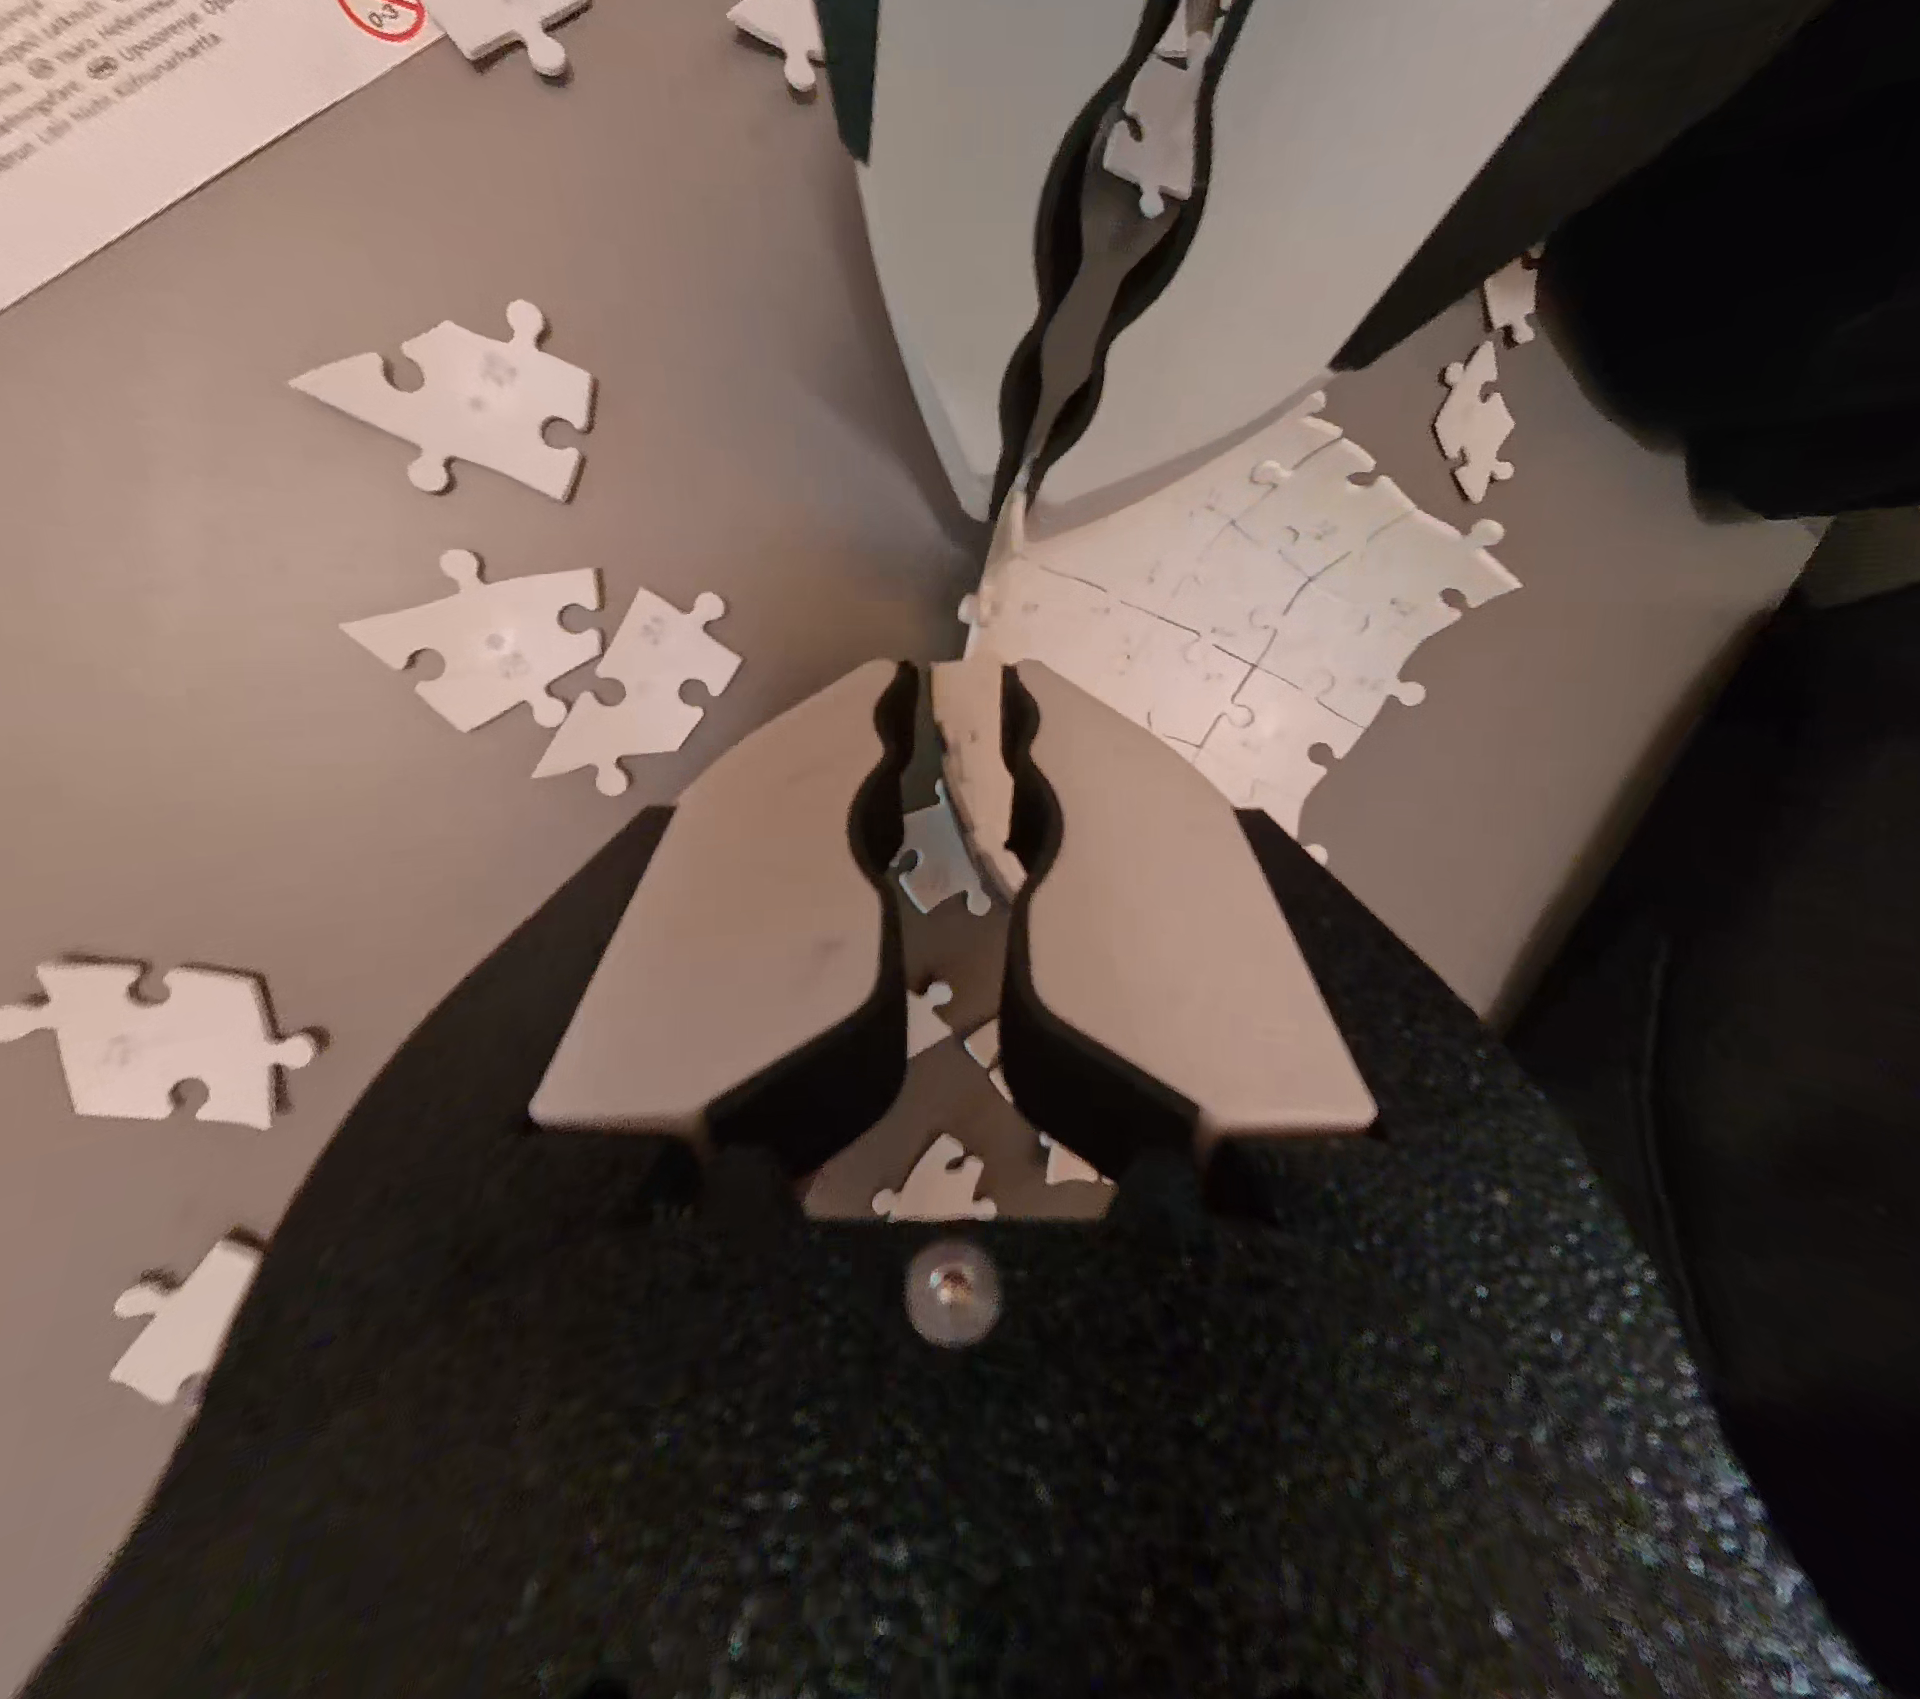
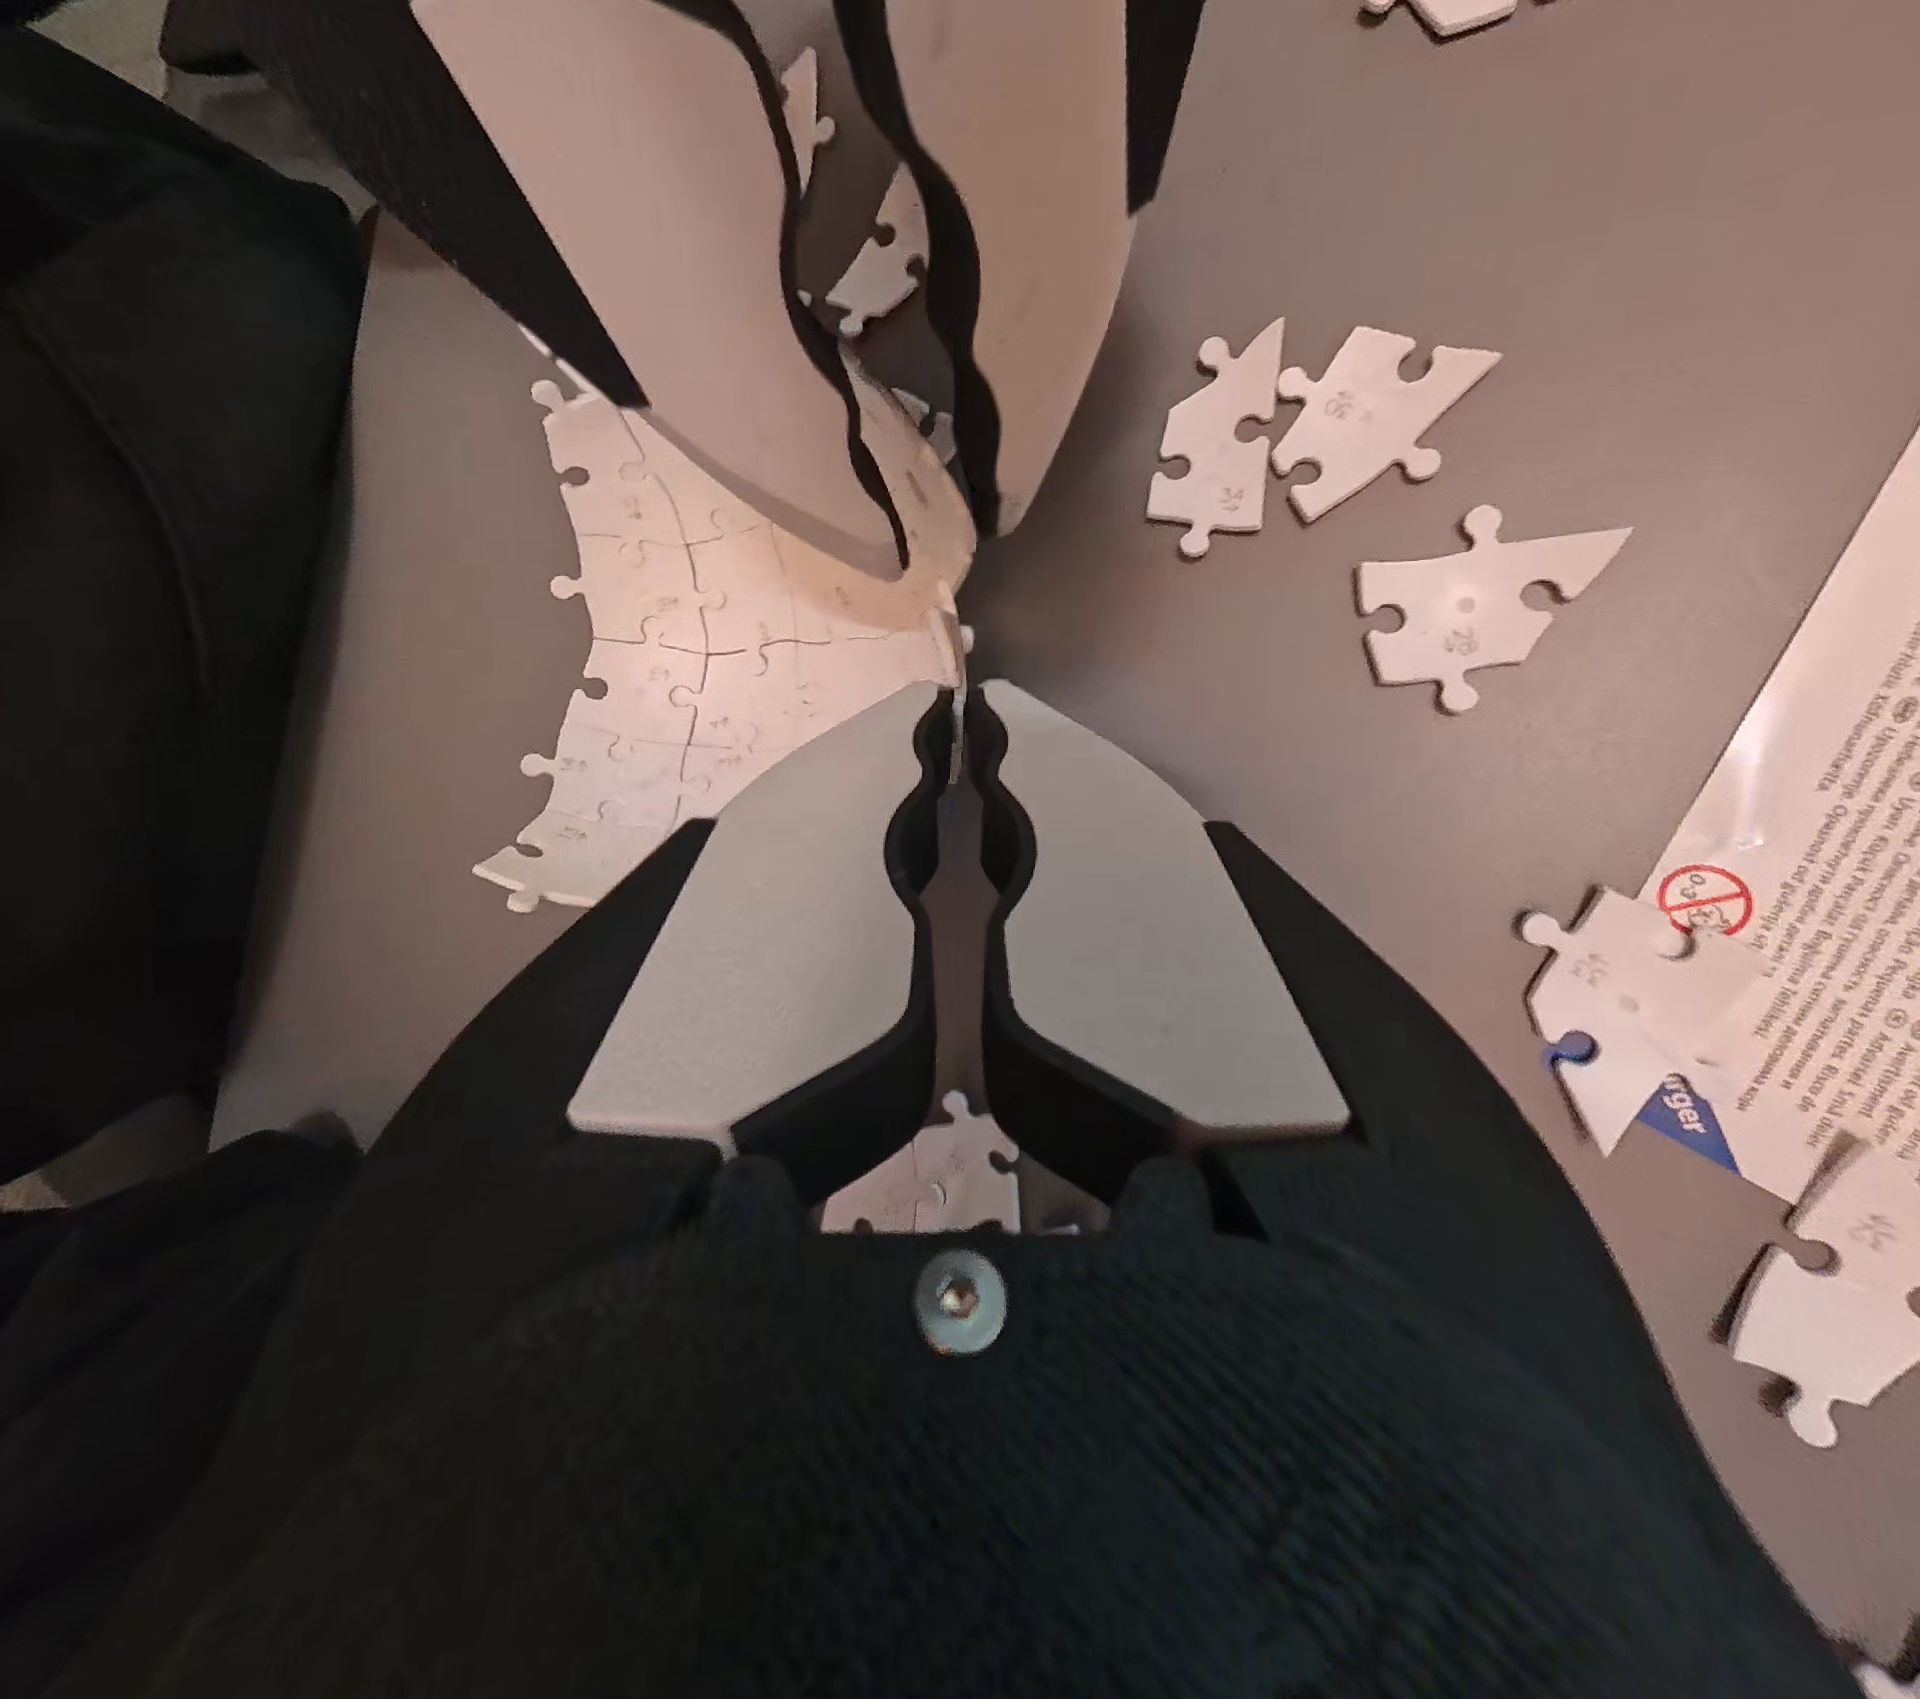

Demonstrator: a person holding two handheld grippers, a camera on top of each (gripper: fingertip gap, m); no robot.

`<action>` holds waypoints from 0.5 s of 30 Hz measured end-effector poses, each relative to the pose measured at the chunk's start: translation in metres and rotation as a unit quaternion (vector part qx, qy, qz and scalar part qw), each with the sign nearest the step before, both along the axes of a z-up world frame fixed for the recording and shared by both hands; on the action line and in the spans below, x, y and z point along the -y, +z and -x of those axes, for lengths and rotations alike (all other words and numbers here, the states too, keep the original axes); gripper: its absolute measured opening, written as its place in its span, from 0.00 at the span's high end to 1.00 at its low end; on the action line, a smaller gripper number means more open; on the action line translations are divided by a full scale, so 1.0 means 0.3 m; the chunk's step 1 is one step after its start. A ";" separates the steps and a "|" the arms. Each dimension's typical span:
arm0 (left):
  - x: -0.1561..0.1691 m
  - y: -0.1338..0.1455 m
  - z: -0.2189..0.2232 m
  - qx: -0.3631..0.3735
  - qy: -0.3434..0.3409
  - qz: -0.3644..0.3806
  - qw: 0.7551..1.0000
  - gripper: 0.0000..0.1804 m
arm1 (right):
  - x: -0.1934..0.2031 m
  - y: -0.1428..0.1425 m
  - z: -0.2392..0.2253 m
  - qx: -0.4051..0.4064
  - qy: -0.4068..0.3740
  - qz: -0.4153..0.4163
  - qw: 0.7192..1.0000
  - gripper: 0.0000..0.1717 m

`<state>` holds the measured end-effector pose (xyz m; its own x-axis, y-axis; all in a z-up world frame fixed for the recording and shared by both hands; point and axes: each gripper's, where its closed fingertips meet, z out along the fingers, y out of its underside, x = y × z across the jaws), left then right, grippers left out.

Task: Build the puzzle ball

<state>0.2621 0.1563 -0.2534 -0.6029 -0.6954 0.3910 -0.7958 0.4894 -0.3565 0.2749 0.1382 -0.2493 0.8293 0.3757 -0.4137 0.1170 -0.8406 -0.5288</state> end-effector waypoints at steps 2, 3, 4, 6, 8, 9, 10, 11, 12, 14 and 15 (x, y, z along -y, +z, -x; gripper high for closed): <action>0.004 -0.006 0.000 -0.002 -0.002 0.002 1.000 0.95 | -0.003 -0.003 0.005 -0.006 0.006 0.001 1.000 0.99; 0.005 -0.009 0.000 -0.001 -0.004 0.001 1.000 0.97 | -0.006 -0.007 0.005 -0.006 0.008 0.001 1.000 0.99; 0.006 -0.010 0.001 -0.001 -0.006 0.001 1.000 0.97 | -0.009 -0.011 0.005 -0.006 0.008 0.002 1.000 0.99; 0.008 -0.010 0.002 -0.001 -0.008 0.005 1.000 0.97 | -0.016 -0.014 0.006 -0.007 0.011 -0.001 1.000 0.99; 0.009 -0.011 0.005 0.001 -0.012 0.006 1.000 0.97 | -0.020 -0.012 0.008 -0.011 0.011 -0.003 1.000 0.99; 0.007 -0.012 0.006 0.001 -0.012 0.005 1.000 0.95 | -0.020 -0.013 0.009 -0.011 0.010 -0.003 1.000 0.99; 0.004 -0.012 0.007 0.001 -0.011 0.004 1.000 0.94 | -0.018 -0.013 0.011 -0.012 0.011 -0.002 1.000 0.99; -0.002 -0.012 0.008 0.002 -0.009 0.002 1.000 0.93 | -0.015 -0.015 0.013 -0.012 0.013 0.000 1.000 0.99; -0.009 -0.009 0.006 0.005 -0.007 0.000 1.000 0.93 | -0.013 -0.017 0.015 -0.010 0.014 0.001 1.000 0.99; -0.015 0.003 0.002 0.012 0.002 0.005 1.000 0.91 | -0.015 -0.015 0.019 -0.012 0.013 -0.002 1.000 0.99; -0.015 0.009 0.001 0.014 0.008 0.009 1.000 0.91 | -0.015 -0.012 0.021 -0.016 0.013 -0.002 1.000 0.99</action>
<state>0.2619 0.1608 -0.2505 -0.6029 -0.6975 0.3874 -0.7930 0.4700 -0.3877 0.2685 0.1427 -0.2530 0.8056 0.3985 -0.4384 0.1216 -0.8354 -0.5360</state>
